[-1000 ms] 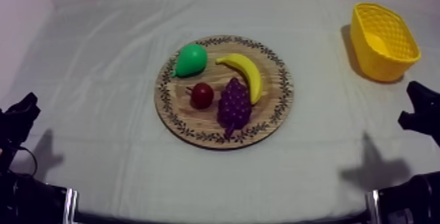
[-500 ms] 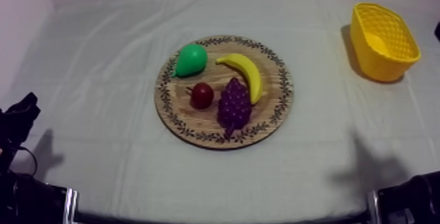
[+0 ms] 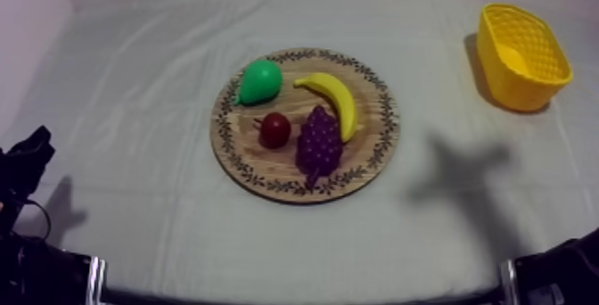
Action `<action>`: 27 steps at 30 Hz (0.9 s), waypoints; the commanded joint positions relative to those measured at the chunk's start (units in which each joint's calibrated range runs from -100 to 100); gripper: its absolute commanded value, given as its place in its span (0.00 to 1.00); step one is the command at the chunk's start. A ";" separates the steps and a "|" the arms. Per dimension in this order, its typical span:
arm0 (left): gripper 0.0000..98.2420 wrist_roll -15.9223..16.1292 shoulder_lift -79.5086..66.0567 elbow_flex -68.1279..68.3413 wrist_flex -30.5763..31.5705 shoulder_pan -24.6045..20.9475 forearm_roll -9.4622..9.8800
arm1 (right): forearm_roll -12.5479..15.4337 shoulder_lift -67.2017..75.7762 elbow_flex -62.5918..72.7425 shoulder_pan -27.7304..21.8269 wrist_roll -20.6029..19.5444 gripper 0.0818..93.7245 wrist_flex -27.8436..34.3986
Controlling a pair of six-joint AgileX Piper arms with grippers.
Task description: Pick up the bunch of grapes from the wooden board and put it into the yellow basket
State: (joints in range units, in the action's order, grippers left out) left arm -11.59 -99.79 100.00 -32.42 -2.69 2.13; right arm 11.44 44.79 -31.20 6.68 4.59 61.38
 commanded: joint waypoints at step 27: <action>0.00 -0.01 0.05 0.00 0.01 -0.03 -0.01 | -9.10 -31.83 7.65 19.45 -20.39 0.46 4.20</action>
State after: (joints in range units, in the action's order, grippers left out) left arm -11.59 -99.79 100.00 -32.42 -2.69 2.13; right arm 2.72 13.15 -23.27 25.72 -14.14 65.72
